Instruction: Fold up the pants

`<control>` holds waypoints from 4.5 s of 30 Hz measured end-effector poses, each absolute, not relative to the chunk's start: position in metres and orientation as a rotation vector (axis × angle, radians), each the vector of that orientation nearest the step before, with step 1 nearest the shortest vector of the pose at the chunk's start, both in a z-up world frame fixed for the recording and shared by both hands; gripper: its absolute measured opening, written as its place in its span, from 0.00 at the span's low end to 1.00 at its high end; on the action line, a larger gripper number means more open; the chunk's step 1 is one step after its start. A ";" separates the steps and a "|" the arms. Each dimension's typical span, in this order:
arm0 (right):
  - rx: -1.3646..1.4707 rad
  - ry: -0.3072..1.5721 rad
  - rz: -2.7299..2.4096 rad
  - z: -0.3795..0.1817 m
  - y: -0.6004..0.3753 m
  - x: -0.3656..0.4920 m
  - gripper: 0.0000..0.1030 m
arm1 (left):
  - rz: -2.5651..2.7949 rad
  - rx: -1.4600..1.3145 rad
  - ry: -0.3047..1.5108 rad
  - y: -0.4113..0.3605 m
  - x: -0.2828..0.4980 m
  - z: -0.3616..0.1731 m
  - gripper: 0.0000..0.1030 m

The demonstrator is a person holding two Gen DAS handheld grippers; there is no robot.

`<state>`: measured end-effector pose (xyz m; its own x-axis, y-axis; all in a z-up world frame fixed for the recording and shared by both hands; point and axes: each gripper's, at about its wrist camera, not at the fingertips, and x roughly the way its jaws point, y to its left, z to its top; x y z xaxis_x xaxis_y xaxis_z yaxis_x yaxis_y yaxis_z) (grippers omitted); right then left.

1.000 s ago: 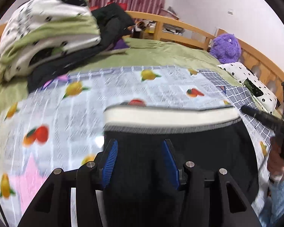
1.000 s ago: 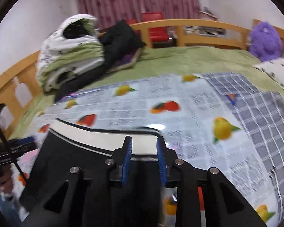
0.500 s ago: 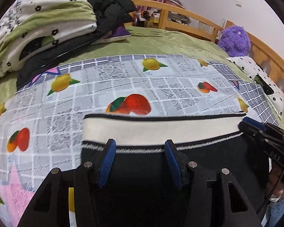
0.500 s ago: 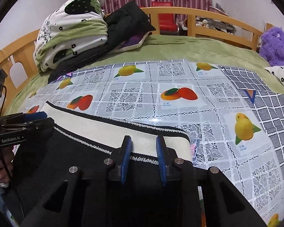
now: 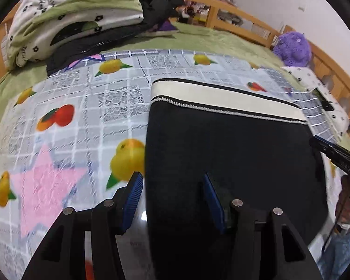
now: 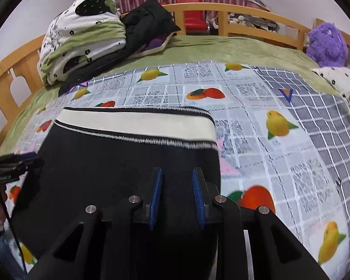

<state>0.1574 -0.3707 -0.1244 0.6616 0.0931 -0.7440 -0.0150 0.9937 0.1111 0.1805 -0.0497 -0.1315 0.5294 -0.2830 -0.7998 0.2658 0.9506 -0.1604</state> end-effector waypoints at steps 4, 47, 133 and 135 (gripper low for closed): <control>0.163 0.859 0.048 -0.126 -0.381 0.126 0.55 | -0.356 -0.071 0.980 -0.030 0.144 -0.139 0.50; 0.388 0.922 0.119 -0.177 -0.380 0.037 0.13 | -0.308 0.153 0.870 -0.049 0.039 -0.173 0.23; 0.114 0.793 0.215 -0.109 -0.382 0.202 0.30 | -0.361 -0.073 0.991 -0.030 0.175 -0.134 0.27; 0.112 0.751 0.248 -0.100 -0.375 0.204 0.30 | -0.338 -0.018 0.976 -0.037 0.182 -0.129 0.27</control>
